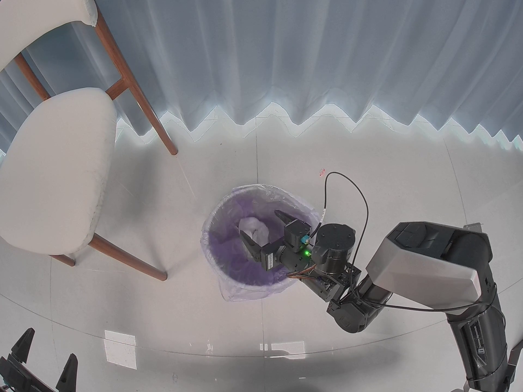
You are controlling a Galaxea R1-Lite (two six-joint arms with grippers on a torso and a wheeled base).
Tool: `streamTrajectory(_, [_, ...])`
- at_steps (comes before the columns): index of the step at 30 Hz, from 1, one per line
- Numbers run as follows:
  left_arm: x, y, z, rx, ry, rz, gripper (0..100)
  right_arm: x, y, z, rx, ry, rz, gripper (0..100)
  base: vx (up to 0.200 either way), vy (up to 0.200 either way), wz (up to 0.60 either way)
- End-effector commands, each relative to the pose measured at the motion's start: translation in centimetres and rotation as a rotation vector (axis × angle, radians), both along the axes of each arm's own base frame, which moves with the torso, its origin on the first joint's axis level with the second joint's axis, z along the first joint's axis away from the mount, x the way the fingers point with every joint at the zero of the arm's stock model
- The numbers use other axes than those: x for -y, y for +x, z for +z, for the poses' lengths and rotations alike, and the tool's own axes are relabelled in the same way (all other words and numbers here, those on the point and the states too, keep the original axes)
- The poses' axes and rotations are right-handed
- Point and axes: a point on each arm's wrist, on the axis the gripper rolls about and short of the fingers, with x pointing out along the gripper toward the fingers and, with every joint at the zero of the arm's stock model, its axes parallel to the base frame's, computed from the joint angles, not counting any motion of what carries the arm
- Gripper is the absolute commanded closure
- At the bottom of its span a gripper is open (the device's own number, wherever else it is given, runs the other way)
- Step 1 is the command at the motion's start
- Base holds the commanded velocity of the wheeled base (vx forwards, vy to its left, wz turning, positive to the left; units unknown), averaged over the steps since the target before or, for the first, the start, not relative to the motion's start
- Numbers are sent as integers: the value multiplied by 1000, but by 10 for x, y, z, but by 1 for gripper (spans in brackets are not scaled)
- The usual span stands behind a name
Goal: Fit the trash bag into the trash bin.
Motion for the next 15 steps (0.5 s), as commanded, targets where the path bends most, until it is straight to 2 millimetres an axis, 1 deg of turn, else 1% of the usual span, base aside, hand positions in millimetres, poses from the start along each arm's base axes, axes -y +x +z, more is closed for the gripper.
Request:
streamTrajectory(1, [0, 0, -5, -5, 2, 0, 0, 6, -13, 49, 69, 48, -16, 0, 0, 0, 0])
streamTrajectory(2, [0, 0, -5, -5, 1, -2, 0, 8, -19, 62, 84, 58, -19, 0, 0, 0, 0])
streamTrajectory(3, [0, 0, -5, -5, 0, 0, 0, 15, -31, 82, 106, 73, -23, 0, 0, 0, 0])
streamTrajectory(4, [0, 0, -5, -5, 0, 0, 0, 17, -35, 87, 111, 76, -23, 0, 0, 0, 0])
streamTrajectory(5, [0, 0, -5, -5, -2, 0, 0, 31, -52, 108, 124, 84, -33, 0, 0, 0, 0])
streamTrajectory(6, [0, 0, -5, -5, -3, 0, 0, 47, -68, 124, 135, 89, -46, 0, 0, 0, 0])
streamTrajectory(7, [0, 0, -5, -5, -3, 0, 0, 51, -72, 127, 135, 89, -52, 0, 0, 0, 0])
streamTrajectory(8, [0, 0, -5, -5, -2, 0, 0, 86, -92, 142, 144, 86, -114, 0, 0, 0, 0])
streamTrajectory(9, [0, 0, -5, -5, -2, 0, 0, 98, -98, 147, 148, 86, -138, 0, 0, 0, 0])
streamTrajectory(10, [0, 0, -5, -5, -2, 0, 0, 125, -114, 156, 162, 87, -196, 0, 0, 0, 0])
streamTrajectory(11, [0, 0, -5, -5, -3, 0, 0, 146, -125, 162, 172, 88, -251, 0, 0, 0, 0])
streamTrajectory(13, [0, 0, -5, -5, -2, 0, 0, 181, -149, 169, 191, 89, -354, 0, 0, 0, 0])
streamTrajectory(14, [0, 0, -5, -5, -2, 0, 0, 186, -153, 170, 195, 90, -368, 0, 0, 0, 0])
streamTrajectory(15, [0, 0, -5, -5, -2, 0, 0, 205, -176, 172, 209, 105, -420, 0, 0, 0, 0])
